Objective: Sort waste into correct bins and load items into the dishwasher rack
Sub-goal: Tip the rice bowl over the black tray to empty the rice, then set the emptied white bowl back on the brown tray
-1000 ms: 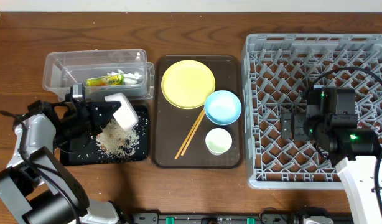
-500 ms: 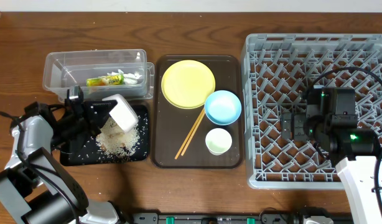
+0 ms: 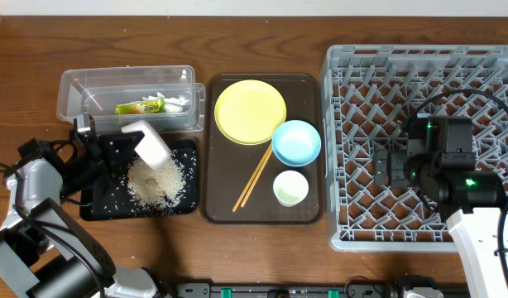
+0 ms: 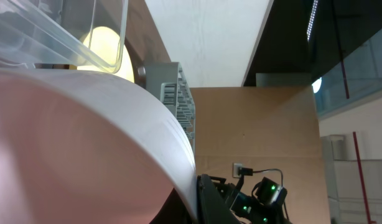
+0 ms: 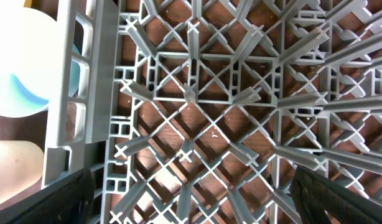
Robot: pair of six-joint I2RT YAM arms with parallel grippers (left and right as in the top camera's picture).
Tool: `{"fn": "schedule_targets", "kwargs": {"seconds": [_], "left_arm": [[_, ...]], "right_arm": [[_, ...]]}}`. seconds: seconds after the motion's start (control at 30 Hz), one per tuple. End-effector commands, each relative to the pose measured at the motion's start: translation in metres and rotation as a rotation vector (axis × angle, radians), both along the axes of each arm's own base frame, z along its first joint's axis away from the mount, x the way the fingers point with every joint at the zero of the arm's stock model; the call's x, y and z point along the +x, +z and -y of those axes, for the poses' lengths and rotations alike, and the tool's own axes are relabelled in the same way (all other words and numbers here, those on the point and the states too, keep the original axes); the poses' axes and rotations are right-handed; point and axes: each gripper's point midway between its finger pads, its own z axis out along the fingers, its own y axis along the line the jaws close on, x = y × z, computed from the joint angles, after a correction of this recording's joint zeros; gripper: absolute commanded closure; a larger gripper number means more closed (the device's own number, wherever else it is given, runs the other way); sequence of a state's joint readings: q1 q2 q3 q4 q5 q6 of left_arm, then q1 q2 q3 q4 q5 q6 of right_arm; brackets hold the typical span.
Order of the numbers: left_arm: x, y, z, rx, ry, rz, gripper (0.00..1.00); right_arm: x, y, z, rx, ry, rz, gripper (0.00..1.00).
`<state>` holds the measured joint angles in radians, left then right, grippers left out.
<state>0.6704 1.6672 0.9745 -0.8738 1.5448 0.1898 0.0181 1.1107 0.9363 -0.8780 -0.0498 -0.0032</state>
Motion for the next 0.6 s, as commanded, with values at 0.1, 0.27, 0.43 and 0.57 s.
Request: {"fn": "schedule_targets", "kwargs": {"seconds": [0.1,0.27,0.43,0.57], "left_arm": [[0.000,0.002,0.000,-0.140,0.015,-0.133,0.94],[-0.001,-0.017,-0.002,-0.008,0.011,-0.147,0.94],[0.000,-0.008,-0.001,-0.025,0.006,-0.087,0.94],[0.000,-0.005,0.008,-0.008,-0.018,-0.079,0.94]], "right_arm": [[0.004,0.008,-0.002,0.012,-0.009,0.018,0.01],[0.003,0.007,-0.002,0.012,-0.009,0.017,0.01],[0.003,0.007,-0.002,0.013,-0.009,0.015,0.01],[0.003,0.007,-0.002,0.012,-0.009,0.016,0.01]]}}
